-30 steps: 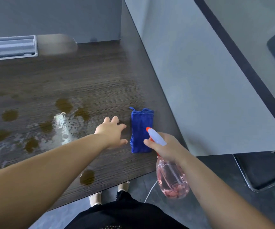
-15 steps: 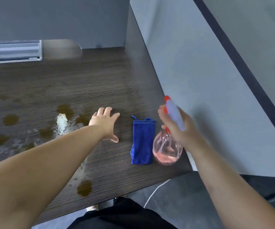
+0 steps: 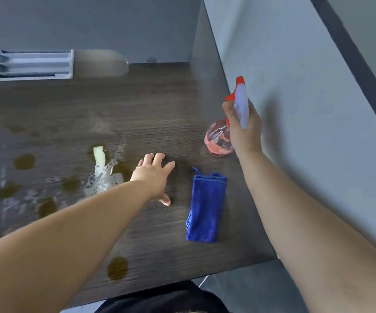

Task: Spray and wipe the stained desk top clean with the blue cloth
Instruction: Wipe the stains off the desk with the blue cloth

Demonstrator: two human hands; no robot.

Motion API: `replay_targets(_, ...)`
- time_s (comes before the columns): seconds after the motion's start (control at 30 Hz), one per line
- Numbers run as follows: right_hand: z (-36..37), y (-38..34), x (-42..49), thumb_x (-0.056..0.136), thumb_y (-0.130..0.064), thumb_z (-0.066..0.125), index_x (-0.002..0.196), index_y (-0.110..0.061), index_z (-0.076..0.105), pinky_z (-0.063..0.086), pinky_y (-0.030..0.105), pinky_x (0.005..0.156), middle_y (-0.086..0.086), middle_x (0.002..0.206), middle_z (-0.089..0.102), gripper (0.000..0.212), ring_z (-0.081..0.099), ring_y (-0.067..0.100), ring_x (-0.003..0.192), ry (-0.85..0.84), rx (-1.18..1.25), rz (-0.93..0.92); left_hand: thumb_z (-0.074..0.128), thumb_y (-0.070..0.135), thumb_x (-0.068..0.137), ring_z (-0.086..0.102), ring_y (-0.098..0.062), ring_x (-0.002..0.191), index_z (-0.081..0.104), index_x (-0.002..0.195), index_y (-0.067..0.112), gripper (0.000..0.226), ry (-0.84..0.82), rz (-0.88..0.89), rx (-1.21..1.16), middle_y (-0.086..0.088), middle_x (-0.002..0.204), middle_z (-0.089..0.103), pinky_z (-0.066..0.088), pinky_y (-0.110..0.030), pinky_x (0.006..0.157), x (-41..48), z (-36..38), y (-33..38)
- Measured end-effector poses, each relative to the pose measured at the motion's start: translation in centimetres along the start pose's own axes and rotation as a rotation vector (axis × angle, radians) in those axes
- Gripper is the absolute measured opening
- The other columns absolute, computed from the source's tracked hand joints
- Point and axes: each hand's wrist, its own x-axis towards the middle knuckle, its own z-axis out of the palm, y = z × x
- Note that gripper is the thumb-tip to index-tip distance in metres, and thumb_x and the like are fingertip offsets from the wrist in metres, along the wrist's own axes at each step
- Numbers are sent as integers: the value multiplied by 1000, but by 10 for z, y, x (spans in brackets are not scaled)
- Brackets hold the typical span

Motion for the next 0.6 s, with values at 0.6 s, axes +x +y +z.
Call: replay_targets(0.6,-12,55,-75,80,-33,71,131,-9,48,32,21,91,3,126,53,61,48,20,118,27,-334,188,77,58,62,10,-28,138,10,149,32,112,14,7,-43,-1,151,9,38,-36,102,-2,1,-2)
